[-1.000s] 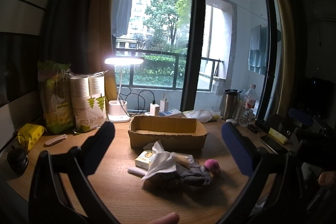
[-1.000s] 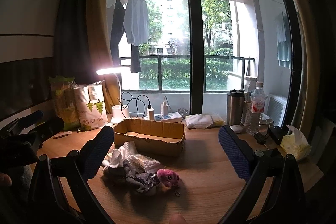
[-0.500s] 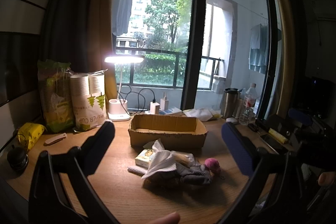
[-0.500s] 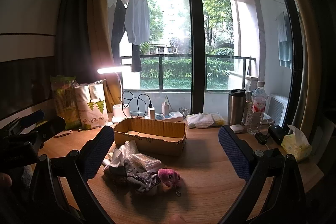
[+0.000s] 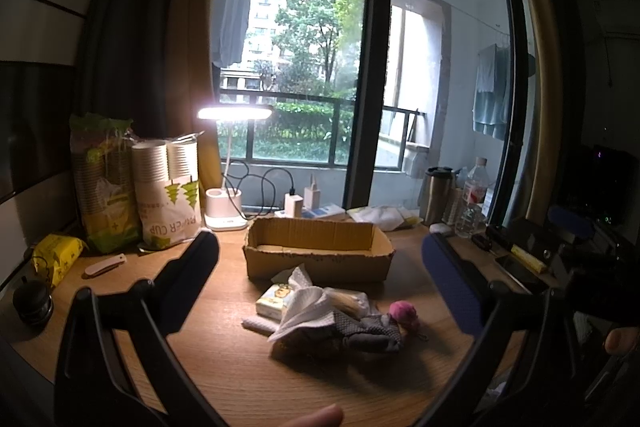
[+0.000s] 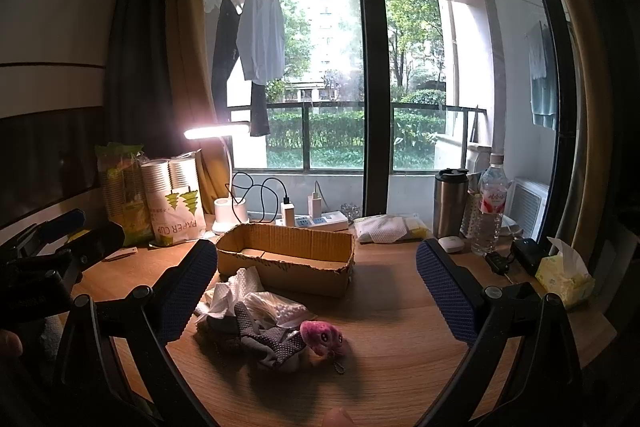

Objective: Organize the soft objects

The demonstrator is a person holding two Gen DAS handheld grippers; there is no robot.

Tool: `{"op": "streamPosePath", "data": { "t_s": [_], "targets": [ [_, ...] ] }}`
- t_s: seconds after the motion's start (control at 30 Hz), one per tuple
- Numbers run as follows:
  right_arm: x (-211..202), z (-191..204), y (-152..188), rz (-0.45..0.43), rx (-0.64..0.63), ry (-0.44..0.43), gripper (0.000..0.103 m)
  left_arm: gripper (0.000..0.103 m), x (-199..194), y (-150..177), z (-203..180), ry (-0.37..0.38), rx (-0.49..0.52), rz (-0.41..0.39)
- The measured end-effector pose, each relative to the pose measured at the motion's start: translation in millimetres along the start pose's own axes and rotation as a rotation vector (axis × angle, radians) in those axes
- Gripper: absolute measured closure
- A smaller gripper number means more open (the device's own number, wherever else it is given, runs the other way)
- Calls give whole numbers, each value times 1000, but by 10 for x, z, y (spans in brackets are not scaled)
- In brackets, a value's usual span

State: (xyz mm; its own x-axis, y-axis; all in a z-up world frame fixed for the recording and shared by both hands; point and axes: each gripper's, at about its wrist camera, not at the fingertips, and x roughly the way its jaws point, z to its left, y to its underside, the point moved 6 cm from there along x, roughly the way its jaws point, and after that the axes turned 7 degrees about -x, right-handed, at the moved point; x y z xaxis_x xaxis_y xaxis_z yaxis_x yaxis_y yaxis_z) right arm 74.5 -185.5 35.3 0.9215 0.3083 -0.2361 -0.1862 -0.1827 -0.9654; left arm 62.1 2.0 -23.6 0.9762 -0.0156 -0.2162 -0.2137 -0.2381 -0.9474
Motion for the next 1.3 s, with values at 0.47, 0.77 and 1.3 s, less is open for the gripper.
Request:
{"op": "streamPosePath", "data": {
  "t_s": [0.47,0.77,1.3],
  "targets": [
    [20,-18,20,6,1,-1,2,1,11,3,-27,1,1,3],
    [61,-37,59,17,5,-3,2,1,53,17,-29,0,0,14],
    [632,-242,564,178,64,-13,2,1,660,483,28,-38,18,190]
  ]
}}
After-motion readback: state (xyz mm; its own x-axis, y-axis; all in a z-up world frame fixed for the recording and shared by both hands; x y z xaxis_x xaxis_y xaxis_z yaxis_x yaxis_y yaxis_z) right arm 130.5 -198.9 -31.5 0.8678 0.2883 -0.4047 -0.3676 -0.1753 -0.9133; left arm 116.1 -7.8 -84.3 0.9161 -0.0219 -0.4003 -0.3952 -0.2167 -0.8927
